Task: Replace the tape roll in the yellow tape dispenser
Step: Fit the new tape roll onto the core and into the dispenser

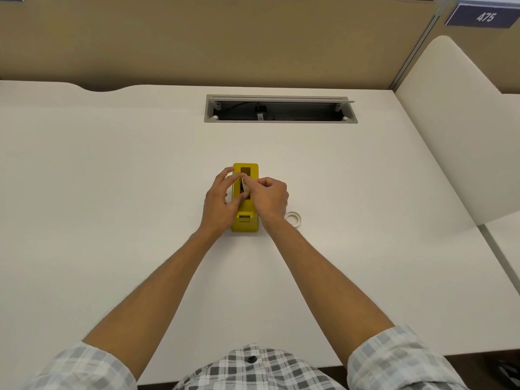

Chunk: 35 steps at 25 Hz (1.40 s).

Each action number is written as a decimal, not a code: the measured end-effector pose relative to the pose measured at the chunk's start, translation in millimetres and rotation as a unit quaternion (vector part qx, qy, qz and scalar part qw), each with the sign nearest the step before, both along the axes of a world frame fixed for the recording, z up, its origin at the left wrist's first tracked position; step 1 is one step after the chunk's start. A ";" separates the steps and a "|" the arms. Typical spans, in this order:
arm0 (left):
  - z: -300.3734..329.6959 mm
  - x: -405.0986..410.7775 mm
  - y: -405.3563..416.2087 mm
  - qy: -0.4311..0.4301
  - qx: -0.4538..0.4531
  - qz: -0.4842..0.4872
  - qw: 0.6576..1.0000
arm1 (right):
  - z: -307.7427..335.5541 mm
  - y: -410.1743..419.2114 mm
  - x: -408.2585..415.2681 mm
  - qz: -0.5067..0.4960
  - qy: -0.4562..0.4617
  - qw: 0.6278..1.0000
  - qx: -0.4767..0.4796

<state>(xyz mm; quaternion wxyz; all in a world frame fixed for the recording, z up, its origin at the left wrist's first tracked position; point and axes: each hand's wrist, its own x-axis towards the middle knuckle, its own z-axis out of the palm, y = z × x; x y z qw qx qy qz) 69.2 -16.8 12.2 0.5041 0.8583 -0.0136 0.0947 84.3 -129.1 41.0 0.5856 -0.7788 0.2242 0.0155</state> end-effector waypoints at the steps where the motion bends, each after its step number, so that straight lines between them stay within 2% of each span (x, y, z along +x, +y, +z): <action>1: -0.5 0.6 -0.2 -0.001 0.003 0.001 1.000 | -0.2 0.1 0.0 0.000 0.000 1.000 0.002; 8: -3.3 3.9 3.4 0.001 0.078 -0.037 0.996 | -5.0 -6.6 -0.1 0.014 -0.006 0.999 0.034; 12: 5.1 14.7 11.5 0.016 0.088 -0.063 0.994 | -7.3 -10.3 -1.4 0.021 -0.018 0.999 0.047; 18: 11.3 23.7 23.6 0.058 0.110 -0.108 0.986 | -6.1 -9.3 -6.8 0.032 -0.046 0.998 -0.024; 31: 15.4 23.9 17.0 0.060 0.040 -0.071 0.995 | -2.6 -4.3 -0.2 0.010 -0.029 0.999 -0.028; 35: 14.1 24.4 14.8 0.061 0.033 -0.057 0.996 | 5.5 -2.9 7.3 0.024 -0.023 0.997 -0.067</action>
